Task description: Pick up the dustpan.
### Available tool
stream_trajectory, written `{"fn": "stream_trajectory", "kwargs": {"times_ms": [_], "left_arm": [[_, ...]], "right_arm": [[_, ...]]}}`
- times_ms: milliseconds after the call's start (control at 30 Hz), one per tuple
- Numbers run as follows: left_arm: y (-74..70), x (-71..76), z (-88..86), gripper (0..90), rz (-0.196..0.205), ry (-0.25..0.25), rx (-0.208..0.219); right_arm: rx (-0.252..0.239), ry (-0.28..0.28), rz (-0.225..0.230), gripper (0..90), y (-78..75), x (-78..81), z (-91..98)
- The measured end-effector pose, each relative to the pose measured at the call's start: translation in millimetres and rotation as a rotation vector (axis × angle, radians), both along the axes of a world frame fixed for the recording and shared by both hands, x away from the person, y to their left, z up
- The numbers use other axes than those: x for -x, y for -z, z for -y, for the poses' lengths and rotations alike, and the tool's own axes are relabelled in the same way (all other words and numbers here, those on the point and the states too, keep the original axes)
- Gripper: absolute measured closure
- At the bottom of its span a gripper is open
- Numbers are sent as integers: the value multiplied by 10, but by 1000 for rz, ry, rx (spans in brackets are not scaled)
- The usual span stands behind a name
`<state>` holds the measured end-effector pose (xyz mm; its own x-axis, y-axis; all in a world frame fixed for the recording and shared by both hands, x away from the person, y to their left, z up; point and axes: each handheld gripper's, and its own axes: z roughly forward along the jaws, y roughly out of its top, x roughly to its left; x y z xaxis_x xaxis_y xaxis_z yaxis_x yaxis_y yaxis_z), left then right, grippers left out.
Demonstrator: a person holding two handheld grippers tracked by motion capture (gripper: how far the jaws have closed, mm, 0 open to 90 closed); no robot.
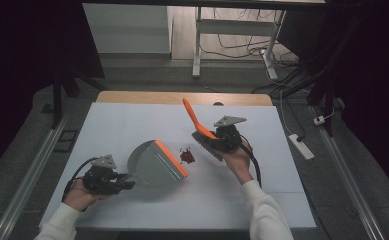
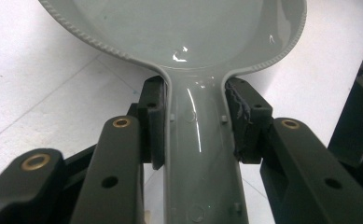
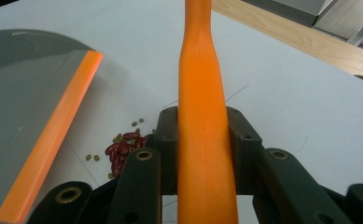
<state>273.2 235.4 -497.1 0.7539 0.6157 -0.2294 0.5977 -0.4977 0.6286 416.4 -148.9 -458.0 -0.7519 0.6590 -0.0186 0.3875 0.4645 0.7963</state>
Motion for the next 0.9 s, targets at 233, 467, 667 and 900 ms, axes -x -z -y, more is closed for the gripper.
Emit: {"fn": "stream_trajectory", "kwargs": {"times_ms": [233, 467, 667, 900], "left_arm": [[8, 6, 30, 617, -7, 17, -9], [23, 7, 38, 617, -9, 30, -19], [36, 12, 62, 617, -21, 47, -29], [37, 8, 54, 617, -28, 42, -31]], "right_arm": [[5, -2, -3, 702, 40, -32, -46], [18, -7, 0, 702, 85, -49, -116], [34, -18, 1, 702, 129, -57, -192], [42, -19, 6, 702, 148, -69, -211]]}}
